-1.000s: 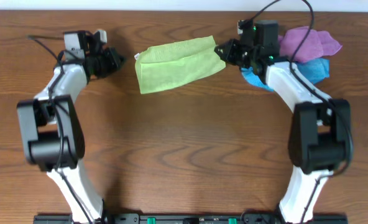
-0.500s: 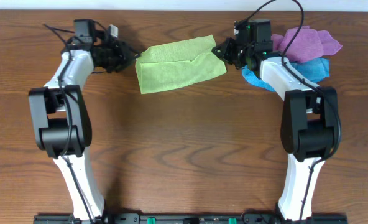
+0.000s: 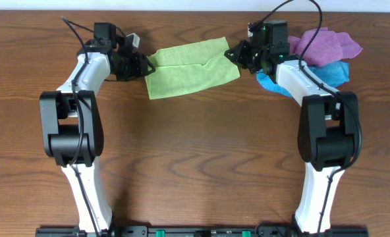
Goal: Fold the cloth
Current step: 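Lift both corners and carry them forward over the far edge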
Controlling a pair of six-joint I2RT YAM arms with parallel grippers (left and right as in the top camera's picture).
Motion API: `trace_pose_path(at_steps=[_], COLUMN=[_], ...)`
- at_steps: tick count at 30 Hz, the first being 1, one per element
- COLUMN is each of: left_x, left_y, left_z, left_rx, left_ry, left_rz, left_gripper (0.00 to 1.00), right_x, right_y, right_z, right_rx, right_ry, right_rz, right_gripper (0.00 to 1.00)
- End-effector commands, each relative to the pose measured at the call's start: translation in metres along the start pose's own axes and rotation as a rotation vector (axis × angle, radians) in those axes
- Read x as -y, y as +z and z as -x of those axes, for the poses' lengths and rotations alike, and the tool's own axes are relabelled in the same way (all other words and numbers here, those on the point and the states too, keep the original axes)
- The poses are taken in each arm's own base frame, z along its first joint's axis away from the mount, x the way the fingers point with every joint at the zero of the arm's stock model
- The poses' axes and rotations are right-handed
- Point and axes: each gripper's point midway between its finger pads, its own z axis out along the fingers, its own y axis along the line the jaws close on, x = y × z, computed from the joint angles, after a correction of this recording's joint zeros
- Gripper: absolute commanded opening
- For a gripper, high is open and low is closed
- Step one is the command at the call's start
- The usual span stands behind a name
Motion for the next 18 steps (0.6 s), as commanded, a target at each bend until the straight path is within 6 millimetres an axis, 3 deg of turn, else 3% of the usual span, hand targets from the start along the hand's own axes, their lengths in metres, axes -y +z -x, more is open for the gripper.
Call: trace_pose_path(at_steps=[1,6,13,18], left_x=[-0.006,-0.004,-0.008,-0.009], left_y=[0.008,0.022,0.038,0.039], left_z=[0.005,0.001,-0.006,-0.001], left_rx=[0.011,-0.002,-0.022,0.001], left_ry=[0.102,0.136,0.137,0.120], left_rz=[0.038,0.046,0.050,0.047], left_gripper=[0.51,0.56,0.51,0.47], right_x=[-0.006,-0.006,-0.006,-0.008], right_y=[-0.005,-0.005,-0.005,-0.005], right_z=[0.010,0.010,0.010,0.009], right_rx=[0.016,0.016,0.016,0.010], right_ry=[-0.011,-0.012,-0.011,-0.021], right_rz=[0.020,0.021,0.021,0.030], right_gripper=[0.02,0.01,0.01,0.02])
